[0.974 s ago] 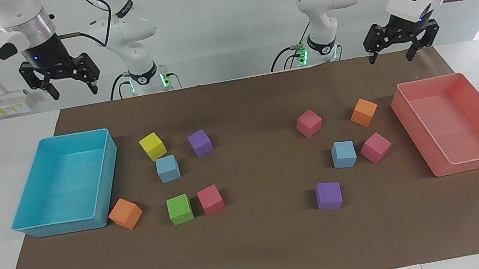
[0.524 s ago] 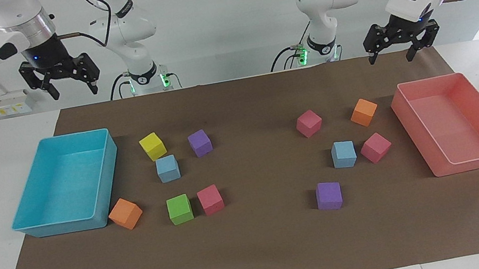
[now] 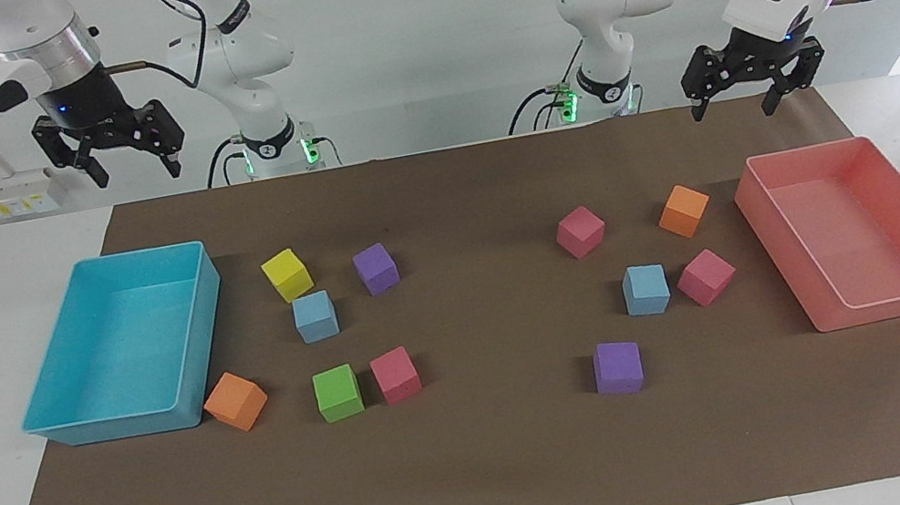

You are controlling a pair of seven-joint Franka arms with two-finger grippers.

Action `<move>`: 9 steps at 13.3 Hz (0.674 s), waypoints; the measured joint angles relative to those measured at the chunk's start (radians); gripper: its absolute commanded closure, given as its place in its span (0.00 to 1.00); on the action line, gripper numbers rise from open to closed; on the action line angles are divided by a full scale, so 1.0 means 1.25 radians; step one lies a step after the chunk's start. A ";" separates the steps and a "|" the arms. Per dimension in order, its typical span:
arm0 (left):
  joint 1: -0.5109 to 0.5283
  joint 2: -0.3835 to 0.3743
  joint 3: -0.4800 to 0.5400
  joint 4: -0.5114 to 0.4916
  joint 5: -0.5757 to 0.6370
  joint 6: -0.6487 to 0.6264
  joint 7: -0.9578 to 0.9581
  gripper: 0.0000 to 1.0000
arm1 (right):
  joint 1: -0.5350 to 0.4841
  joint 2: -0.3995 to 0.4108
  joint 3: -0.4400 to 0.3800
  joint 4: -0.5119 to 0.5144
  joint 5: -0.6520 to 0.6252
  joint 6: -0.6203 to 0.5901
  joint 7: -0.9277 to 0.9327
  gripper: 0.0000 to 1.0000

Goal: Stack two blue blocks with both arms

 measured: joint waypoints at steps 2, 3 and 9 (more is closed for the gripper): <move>0.000 0.000 0.002 0.000 0.000 -0.001 0.000 0.00 | 0.001 0.006 0.007 -0.002 0.000 0.003 0.000 0.00; 0.000 0.000 0.003 0.000 0.000 -0.001 0.000 0.00 | 0.001 0.014 0.014 -0.005 0.001 0.015 0.000 0.00; 0.002 0.000 0.003 0.000 0.000 -0.001 0.000 0.00 | 0.017 0.066 0.070 -0.106 0.019 0.166 -0.010 0.00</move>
